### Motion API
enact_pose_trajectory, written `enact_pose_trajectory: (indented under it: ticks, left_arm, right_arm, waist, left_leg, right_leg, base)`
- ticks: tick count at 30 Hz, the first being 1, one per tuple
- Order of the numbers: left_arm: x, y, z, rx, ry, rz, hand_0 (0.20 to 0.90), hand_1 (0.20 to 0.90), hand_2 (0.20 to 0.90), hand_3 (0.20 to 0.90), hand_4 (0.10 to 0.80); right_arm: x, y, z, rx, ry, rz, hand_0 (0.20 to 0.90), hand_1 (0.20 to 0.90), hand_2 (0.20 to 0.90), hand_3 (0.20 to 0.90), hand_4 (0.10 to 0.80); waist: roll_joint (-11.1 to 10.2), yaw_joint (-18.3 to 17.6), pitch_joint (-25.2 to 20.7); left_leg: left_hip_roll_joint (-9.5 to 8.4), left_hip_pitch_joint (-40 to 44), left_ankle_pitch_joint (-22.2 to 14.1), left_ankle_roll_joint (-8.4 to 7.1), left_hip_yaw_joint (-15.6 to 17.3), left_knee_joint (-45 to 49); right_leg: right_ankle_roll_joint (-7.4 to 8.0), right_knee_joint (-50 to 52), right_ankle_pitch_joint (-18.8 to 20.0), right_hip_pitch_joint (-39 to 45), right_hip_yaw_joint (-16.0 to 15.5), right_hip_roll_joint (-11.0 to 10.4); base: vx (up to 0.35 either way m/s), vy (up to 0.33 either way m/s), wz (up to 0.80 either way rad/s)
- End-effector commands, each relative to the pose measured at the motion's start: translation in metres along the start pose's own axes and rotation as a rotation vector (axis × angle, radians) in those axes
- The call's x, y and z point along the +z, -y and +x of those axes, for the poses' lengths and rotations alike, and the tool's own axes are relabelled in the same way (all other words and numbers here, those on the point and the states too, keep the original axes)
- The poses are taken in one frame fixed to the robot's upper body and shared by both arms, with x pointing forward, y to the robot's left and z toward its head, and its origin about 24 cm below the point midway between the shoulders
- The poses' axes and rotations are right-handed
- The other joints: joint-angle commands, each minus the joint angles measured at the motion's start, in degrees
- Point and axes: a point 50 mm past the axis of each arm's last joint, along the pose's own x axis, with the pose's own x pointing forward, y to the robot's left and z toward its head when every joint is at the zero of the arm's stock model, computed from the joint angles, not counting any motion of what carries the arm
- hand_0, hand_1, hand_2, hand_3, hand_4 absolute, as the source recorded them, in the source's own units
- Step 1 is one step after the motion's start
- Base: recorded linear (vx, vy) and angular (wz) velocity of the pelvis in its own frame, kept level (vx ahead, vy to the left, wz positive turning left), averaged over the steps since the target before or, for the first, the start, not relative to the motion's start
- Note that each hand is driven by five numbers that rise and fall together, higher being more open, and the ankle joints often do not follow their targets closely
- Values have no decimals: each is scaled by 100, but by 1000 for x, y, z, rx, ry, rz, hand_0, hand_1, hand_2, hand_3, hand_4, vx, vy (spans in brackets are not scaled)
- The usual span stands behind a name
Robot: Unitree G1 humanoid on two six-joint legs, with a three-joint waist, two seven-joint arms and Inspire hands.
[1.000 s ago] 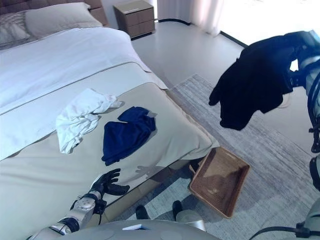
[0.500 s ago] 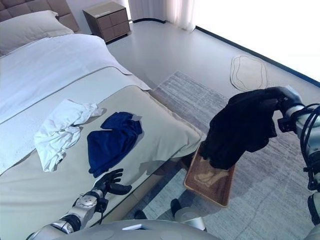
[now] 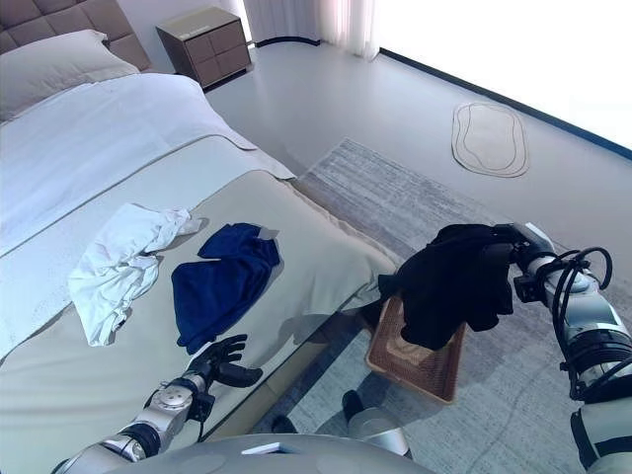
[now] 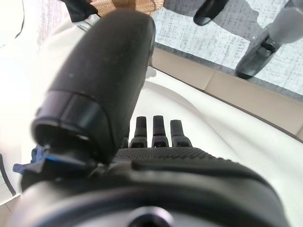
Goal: Pick up the clothes from the bed and place them into the basket
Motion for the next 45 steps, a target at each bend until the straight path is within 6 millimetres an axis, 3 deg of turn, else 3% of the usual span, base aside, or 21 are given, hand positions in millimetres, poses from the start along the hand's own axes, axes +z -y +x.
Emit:
enact_pose_trajectory:
  ticks: [1, 7, 8, 9, 15, 21, 27, 30, 33, 38, 39, 40, 42, 45]
  left_arm:
    - [21, -17, 3, 26, 88, 59, 900, 900, 900, 900, 800]
    - [26, -18, 4, 15, 107, 66, 900, 900, 900, 900, 800]
    - [27, -16, 4, 10, 112, 69, 900, 900, 900, 900, 800]
    - [27, -16, 4, 8, 115, 68, 900, 900, 900, 900, 800]
    - [30, -11, 5, -6, 127, 73, 900, 900, 900, 900, 800]
    - [28, -10, 5, -17, 122, 81, 900, 900, 900, 900, 800]
    - [28, -9, 5, -6, 119, 66, 900, 900, 900, 900, 800]
    - [27, -7, 5, 0, 119, 60, 900, 900, 900, 900, 800]
    - [28, -7, 6, 6, 119, 47, 900, 900, 900, 900, 800]
    - [29, -7, 5, 22, 134, 14, 900, 900, 900, 900, 800]
    - [29, -5, 5, 28, 136, -2, 900, 900, 900, 900, 800]
    - [29, -5, 5, 28, 136, -3, 900, 900, 900, 900, 800]
    - [27, -5, 4, 38, 138, -27, 900, 900, 900, 900, 800]
    - [27, -1, 4, 47, 141, -34, 900, 900, 900, 900, 800]
  right_arm:
    - [46, 28, 1, -134, 208, 95, 300, 300, 300, 200, 100]
    - [30, 16, 9, -109, 135, 94, 300, 300, 300, 200, 100]
    - [23, 15, 10, -123, 99, 76, 382, 382, 382, 296, 196]
    - [17, 14, 11, -134, 70, 68, 900, 900, 900, 900, 800]
    - [-15, 12, 12, -167, -74, 45, 900, 900, 900, 900, 800]
    - [-19, 6, 13, -154, -100, 31, 900, 900, 900, 900, 800]
    - [-36, 7, 10, -163, -233, -177, 900, 900, 900, 900, 800]
    - [-30, 14, 10, -194, -261, -262, 900, 900, 900, 900, 800]
    - [-12, 20, 12, -252, -219, -335, 900, 900, 900, 900, 800]
    - [52, 15, 18, -357, 22, -459, 900, 900, 900, 900, 800]
    - [84, 5, 18, -395, 148, -516, 900, 900, 900, 900, 800]
    - [87, 4, 18, -398, 159, -522, 900, 900, 900, 900, 800]
    - [128, -17, 11, -429, 350, -628, 900, 900, 900, 900, 800]
    - [156, -43, 6, -414, 480, -734, 900, 900, 900, 900, 800]
  waist:
    - [-85, 215, -209]
    - [27, 306, -166]
    - [55, 329, -153]
    - [75, 346, -153]
    - [120, 442, -141]
    - [111, 509, -172]
    - [7, 561, -203]
    - [-42, 618, -206]
    - [-70, 690, -189]
    - [-98, 856, -133]
    - [-102, 925, -111]
    - [-101, 921, -109]
    - [-112, 1033, -71]
    - [-133, 1219, -34]
  left_leg:
    - [-131, 153, -499, 79, -432, 226]
    - [-152, 143, -471, 64, -497, 173]
    - [-162, 138, -468, 62, -521, 172]
    - [-166, 139, -462, 63, -533, 162]
    - [-175, 132, -437, 61, -599, 118]
    - [-187, 152, -420, 57, -684, 83]
    - [-186, 144, -406, 62, -708, 94]
    - [-190, 148, -397, 66, -745, 102]
    - [-217, 142, -381, 74, -817, 106]
    - [-295, 67, -354, 90, -1004, 123]
    - [-332, 29, -342, 101, -1082, 121]
    - [-337, 24, -343, 102, -1096, 124]
    - [-400, -57, -329, 116, -1238, 144]
    - [-461, -150, -294, 132, -1436, 150]
  right_leg:
    - [87, 242, 418, -379, -183, 111]
    - [95, 174, 424, -355, -279, 73]
    - [97, 165, 422, -347, -301, 60]
    - [96, 150, 424, -340, -310, 57]
    - [97, 105, 430, -307, -370, 44]
    - [91, 87, 433, -273, -413, 38]
    - [91, 86, 441, -256, -436, 46]
    - [81, 95, 445, -231, -471, 48]
    - [65, 107, 440, -194, -508, 49]
    - [34, 126, 417, -178, -596, 34]
    - [23, 143, 400, -190, -631, 27]
    - [22, 145, 396, -190, -642, 25]
    - [8, 176, 358, -217, -710, 10]
    - [-16, 190, 305, -227, -832, -17]
  base:
    - [-29, -20, 9]
    - [-19, -22, 5]
    - [-18, -10, 7]
    - [-16, -6, 7]
    - [-16, -4, 7]
    - [-2, -5, 5]
    - [-11, -1, 6]
    - [1, 0, 6]
    - [6, 12, 6]
    - [0, 26, 16]
    - [-9, 30, 12]
    - [-6, 38, 15]
    - [-11, 24, 23]
    - [0, 8, 36]
